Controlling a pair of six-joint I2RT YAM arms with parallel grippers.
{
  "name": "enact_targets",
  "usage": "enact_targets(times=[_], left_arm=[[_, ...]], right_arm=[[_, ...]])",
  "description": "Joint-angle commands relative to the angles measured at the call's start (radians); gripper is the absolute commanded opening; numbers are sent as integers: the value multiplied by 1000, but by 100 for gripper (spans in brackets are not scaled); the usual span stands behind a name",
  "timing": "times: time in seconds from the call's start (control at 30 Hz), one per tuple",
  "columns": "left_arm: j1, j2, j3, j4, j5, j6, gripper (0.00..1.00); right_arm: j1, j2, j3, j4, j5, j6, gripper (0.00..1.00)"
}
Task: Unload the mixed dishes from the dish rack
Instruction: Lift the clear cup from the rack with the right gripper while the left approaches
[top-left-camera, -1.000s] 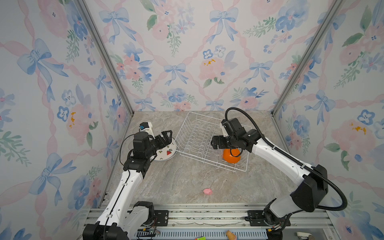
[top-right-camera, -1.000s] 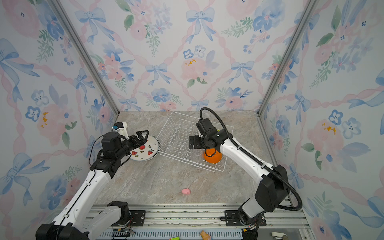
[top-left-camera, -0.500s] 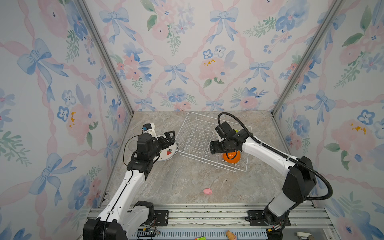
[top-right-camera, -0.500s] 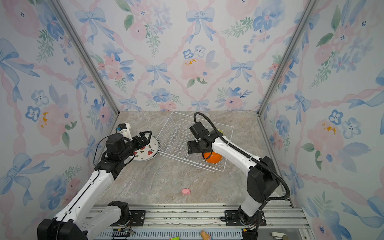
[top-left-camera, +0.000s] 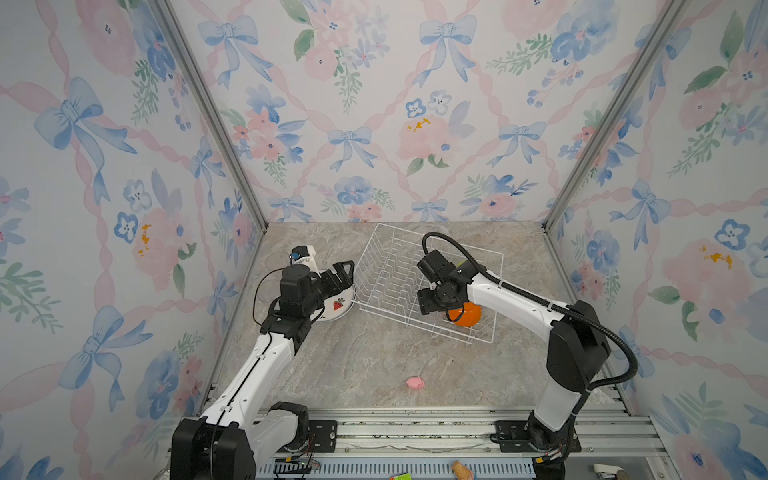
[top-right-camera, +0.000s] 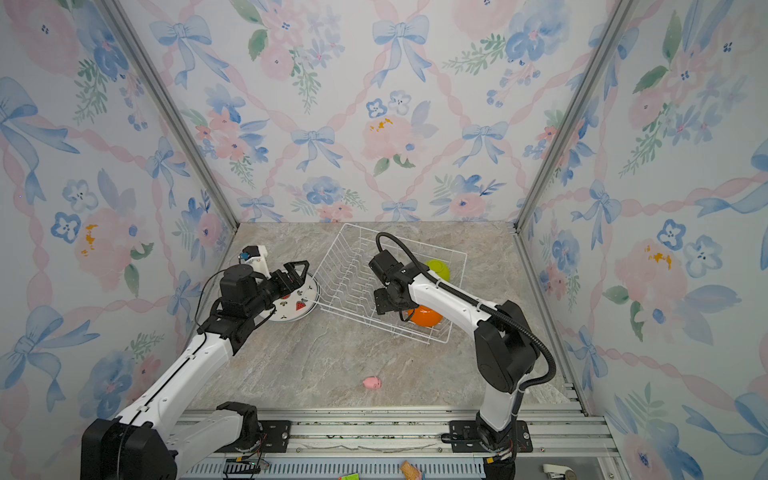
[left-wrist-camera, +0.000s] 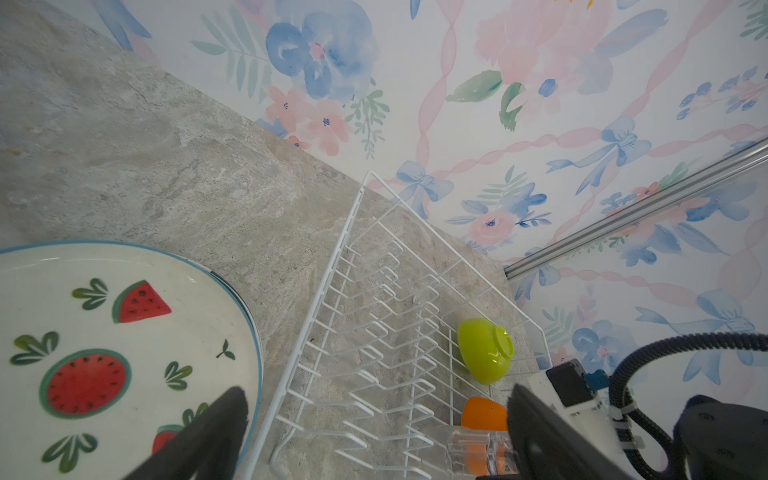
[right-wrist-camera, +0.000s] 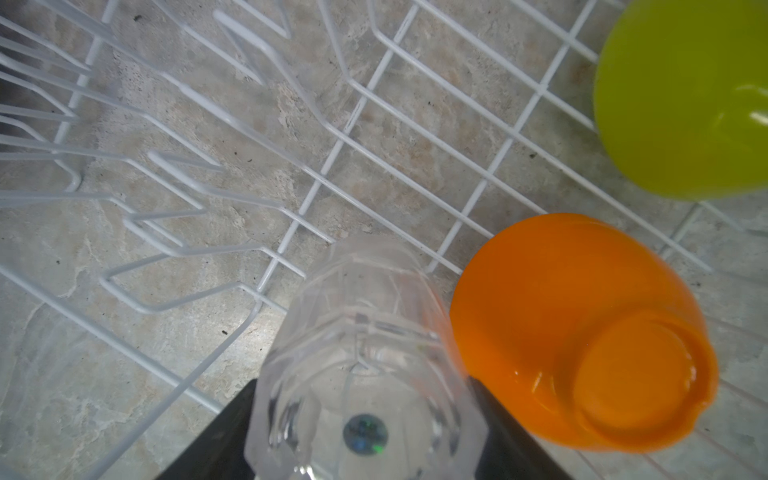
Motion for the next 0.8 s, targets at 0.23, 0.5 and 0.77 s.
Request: enact_targets(times=[0.23, 0.5, 0.77], left_arm=[[-12, 16, 10, 23, -9, -12, 98], [-22, 28, 10, 33, -4, -18, 98], [-38, 63, 15, 56, 22, -26, 98]], right_arm=[[-28, -36, 5, -7, -31, 17, 56], [-67, -78, -7, 23, -100, 37, 55], [-129, -128, -9, 98, -221, 76, 51]])
